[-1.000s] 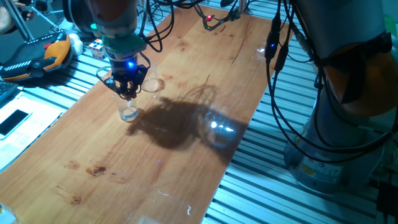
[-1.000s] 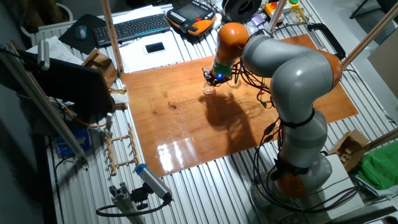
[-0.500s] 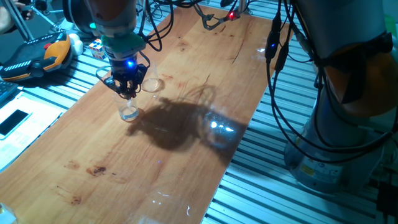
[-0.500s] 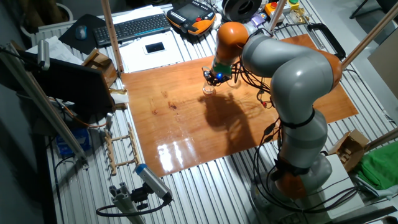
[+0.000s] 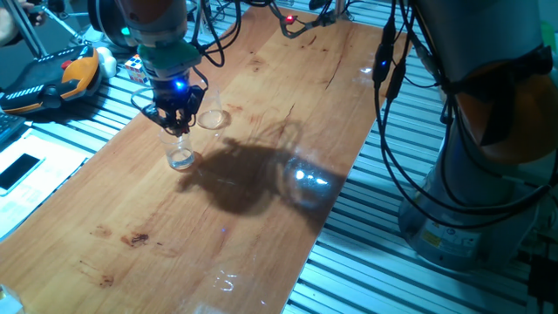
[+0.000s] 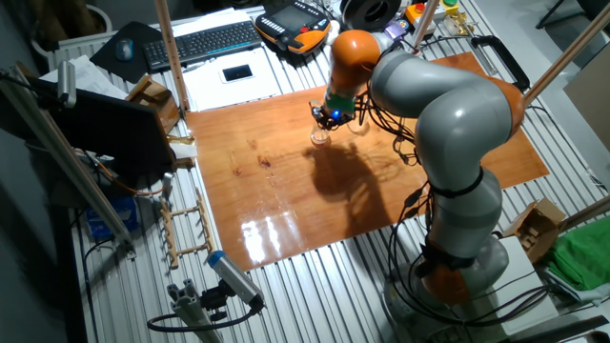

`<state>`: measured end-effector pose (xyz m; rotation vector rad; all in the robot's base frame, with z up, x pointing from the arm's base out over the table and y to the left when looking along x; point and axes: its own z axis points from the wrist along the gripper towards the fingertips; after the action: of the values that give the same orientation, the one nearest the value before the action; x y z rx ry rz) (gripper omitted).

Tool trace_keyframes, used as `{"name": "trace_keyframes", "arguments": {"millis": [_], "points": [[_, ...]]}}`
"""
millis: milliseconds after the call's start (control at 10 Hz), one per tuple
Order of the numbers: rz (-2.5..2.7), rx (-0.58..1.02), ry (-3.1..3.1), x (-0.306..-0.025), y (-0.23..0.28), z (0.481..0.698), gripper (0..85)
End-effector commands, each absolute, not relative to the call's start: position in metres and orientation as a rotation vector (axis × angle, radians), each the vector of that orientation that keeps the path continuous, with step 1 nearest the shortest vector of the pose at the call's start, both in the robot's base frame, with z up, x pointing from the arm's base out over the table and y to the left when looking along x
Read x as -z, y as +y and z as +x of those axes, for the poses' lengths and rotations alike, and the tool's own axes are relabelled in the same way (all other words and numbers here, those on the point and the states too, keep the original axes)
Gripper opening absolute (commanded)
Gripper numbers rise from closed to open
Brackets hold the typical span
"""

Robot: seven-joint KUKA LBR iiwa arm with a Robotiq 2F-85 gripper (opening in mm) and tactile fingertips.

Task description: Transfer liquid using a dropper

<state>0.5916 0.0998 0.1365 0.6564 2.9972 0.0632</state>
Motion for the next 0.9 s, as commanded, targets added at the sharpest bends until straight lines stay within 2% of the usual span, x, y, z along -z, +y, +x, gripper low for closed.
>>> {"name": "trace_keyframes", "arguments": {"millis": [0, 800], "points": [[0.657, -0.063, 2.997, -0.138, 0.1, 0.591, 11.7], [0.659, -0.04, 2.979, -0.187, 0.102, 0.589, 11.7]]}}
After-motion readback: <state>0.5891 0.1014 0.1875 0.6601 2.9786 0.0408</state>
